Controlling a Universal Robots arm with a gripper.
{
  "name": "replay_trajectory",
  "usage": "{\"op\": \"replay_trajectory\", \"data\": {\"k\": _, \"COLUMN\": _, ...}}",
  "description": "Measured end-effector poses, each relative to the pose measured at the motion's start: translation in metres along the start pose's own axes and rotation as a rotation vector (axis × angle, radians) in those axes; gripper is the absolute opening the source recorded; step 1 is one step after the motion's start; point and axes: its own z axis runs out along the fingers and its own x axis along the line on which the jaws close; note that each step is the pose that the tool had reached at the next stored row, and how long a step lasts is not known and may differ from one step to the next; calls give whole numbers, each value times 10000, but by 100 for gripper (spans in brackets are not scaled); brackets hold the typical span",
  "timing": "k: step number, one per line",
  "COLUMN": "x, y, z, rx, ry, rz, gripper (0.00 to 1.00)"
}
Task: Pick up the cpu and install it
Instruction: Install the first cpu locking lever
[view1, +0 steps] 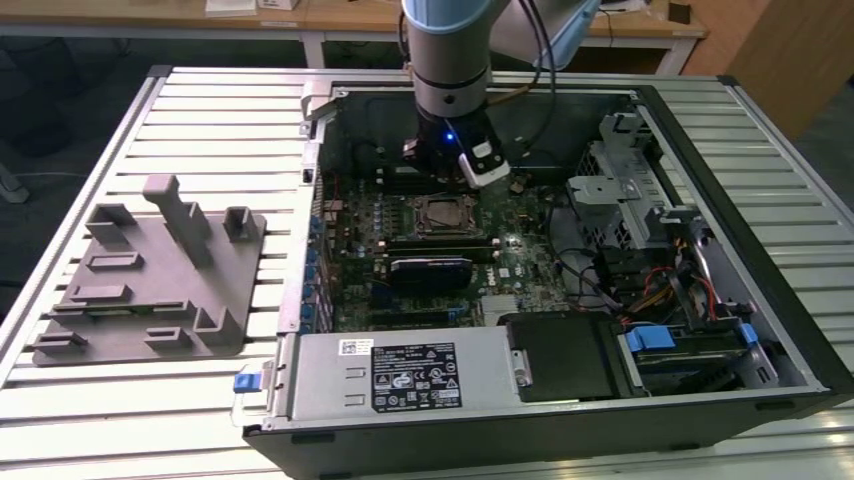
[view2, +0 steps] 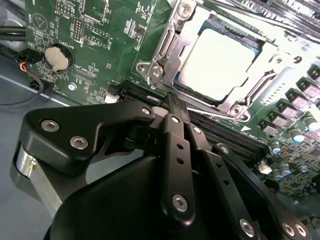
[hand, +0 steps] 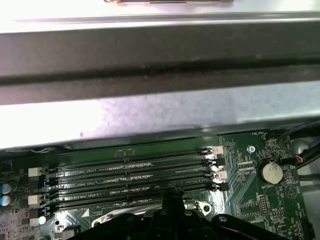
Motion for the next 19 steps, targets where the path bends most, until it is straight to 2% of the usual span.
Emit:
{"op": "replay_trajectory", "data": {"k": 8, "x": 24, "y": 25, "z": 4, "rx": -46, "ry": 5, "rz": 5, "gripper": 11}}
{"op": "replay_trajectory", "data": {"k": 19, "x": 46, "y": 70, "z": 15, "rx": -65, "ry": 6, "rz": 7, "gripper": 11}}
